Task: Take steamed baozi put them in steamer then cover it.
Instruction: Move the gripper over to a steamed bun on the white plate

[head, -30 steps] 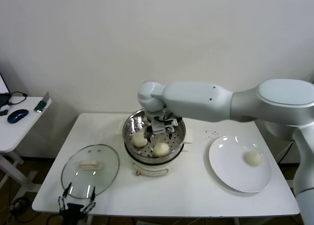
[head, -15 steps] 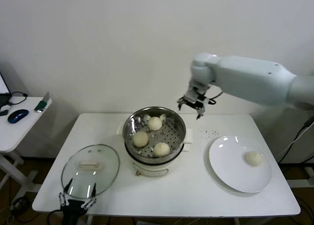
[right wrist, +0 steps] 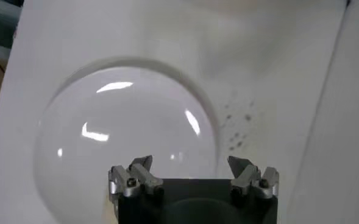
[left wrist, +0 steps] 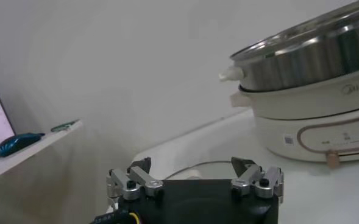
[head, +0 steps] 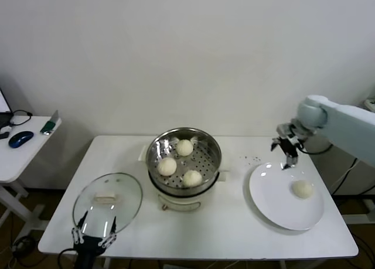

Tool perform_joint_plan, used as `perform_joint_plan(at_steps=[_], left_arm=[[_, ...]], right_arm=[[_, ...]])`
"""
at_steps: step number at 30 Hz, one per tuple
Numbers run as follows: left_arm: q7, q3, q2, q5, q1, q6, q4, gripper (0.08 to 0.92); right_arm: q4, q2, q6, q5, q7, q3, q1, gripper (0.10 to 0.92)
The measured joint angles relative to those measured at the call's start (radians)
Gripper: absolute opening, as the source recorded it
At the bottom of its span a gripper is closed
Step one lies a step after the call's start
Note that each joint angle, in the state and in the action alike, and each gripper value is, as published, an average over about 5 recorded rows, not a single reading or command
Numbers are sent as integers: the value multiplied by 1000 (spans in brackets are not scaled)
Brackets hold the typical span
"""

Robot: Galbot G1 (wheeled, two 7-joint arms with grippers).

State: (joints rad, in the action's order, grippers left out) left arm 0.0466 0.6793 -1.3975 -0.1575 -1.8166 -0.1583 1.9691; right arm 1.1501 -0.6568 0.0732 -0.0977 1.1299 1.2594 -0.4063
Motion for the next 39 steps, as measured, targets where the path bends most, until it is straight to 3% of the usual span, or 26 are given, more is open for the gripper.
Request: perform_joint_plan(at_steps=[16,39], left_arm=[[6,-5,-18,-23,-2,10,-4,823],[8,-4,-22,-30,-1,14,-11,823]], right_arm=[[-191,37,-60,174,17,-338,334,823],[-332,-50,-117,275,28,-457,422,797]])
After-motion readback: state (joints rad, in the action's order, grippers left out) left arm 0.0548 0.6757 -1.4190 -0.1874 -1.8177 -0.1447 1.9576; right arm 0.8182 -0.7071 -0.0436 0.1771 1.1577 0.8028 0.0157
